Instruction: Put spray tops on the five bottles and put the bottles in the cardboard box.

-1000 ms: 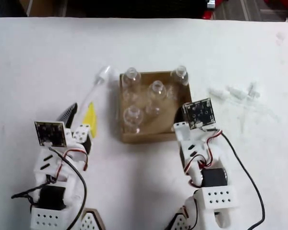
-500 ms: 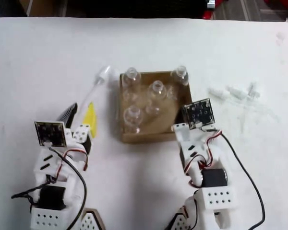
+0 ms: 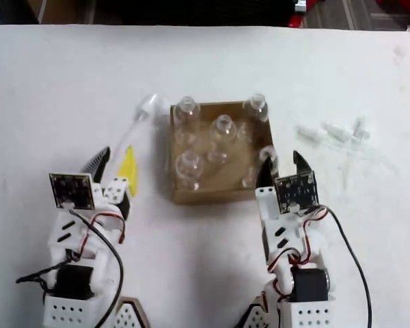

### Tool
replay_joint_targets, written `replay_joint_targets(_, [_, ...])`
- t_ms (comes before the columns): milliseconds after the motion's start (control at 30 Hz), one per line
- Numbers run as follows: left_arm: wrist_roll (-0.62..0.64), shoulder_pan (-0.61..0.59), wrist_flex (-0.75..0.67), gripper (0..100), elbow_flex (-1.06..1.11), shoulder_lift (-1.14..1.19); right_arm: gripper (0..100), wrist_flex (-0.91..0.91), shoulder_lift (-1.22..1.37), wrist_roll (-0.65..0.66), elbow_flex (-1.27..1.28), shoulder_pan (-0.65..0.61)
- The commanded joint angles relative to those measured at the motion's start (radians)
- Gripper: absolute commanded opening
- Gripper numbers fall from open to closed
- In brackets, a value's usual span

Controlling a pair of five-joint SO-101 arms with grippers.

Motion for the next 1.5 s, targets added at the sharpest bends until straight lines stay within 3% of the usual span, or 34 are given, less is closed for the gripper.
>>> replay_joint_targets(0, [0.003, 0.008, -0.026, 14, -0.012, -0.015, 15.2, -0.041, 0.004, 0.003, 0.020, 0.008])
replay_joint_targets(267, [0.005, 0.001, -0.018, 14, -0.048, -0.015, 15.2, -0.231, -0.019, 0.003, 0.141, 0.143])
replay_joint_targets(500, [-0.052, -0.105, -0.021, 14, -0.104, -0.015, 15.3, -0.268, -0.016, -0.080, 0.153, 0.208])
replay_joint_targets(700, [-0.107, -0.145, 0.160, 14, -0.305, -0.015, 15.3, -0.268, -0.016, -0.081, 0.153, 0.209])
replay_joint_targets(867, [-0.252, -0.145, 0.258, 14, -0.465, 0.021, 15.3, -0.268, -0.015, -0.083, 0.153, 0.211])
replay_joint_targets(1033, [-0.358, -0.145, 0.376, 14, -0.672, 0.305, 15.2, -0.268, -0.015, -0.086, 0.153, 0.214])
replay_joint_targets(1367, [-0.368, -0.094, 0.786, 14, -1.330, 1.092, 14.9, -0.265, -0.013, -0.087, 0.153, 0.240])
replay_joint_targets(1467, [-0.371, -0.073, 0.853, 15, -1.475, 1.288, 14.9, -0.262, -0.013, -0.087, 0.153, 0.237])
